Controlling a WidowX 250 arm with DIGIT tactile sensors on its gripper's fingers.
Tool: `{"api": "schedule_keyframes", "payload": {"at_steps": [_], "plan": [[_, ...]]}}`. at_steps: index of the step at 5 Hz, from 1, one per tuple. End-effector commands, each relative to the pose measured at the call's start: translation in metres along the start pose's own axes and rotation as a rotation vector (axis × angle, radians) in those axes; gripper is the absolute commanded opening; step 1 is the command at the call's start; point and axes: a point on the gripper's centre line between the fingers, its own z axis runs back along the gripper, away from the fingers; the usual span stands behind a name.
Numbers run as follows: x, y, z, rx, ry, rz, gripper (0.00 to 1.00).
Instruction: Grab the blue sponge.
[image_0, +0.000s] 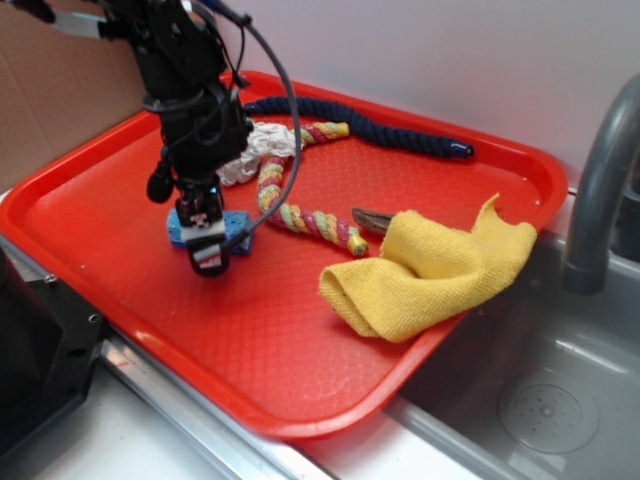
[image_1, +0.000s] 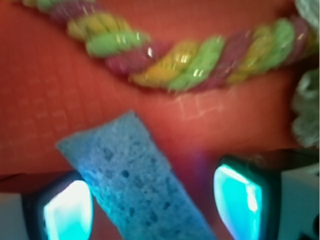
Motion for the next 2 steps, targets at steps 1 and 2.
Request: {"api": "schedule_keyframes", "payload": {"at_steps": [1, 2], "plan": [[0.006, -0.016, 0.004, 0.043, -0.012, -0.014, 0.0], [0.006, -0.019, 0.053, 0.115, -0.059, 0.223, 0.0]]}}
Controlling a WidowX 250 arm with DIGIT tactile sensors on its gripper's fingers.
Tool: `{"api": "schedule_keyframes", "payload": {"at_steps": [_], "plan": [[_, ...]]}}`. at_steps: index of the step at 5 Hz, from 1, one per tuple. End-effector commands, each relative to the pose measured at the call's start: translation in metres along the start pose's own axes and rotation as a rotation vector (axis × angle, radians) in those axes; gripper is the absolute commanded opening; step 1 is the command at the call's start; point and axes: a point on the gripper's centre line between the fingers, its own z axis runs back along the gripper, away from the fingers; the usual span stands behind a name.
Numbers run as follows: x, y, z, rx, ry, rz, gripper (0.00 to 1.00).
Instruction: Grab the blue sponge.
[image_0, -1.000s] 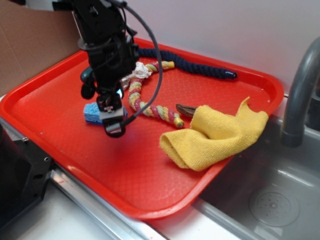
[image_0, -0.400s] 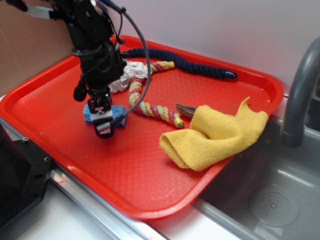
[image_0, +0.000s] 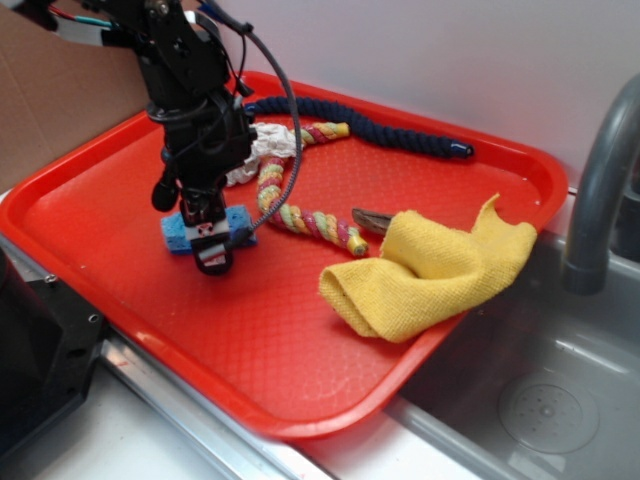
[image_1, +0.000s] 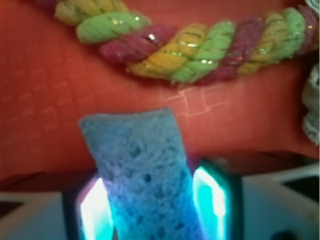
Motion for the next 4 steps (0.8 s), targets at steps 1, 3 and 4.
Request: {"api": "schedule_keyframes", "payload": {"at_steps": [1, 3, 4], "plan": [[-0.009, -0.002, 0.104, 0.088, -0.118, 0.453, 0.0], [-0.023, 0.02, 0.205, 0.208, -0.075, 0.949, 0.0], [-0.022, 0.024, 0.211, 0.252, -0.064, 1.132, 0.0]]}}
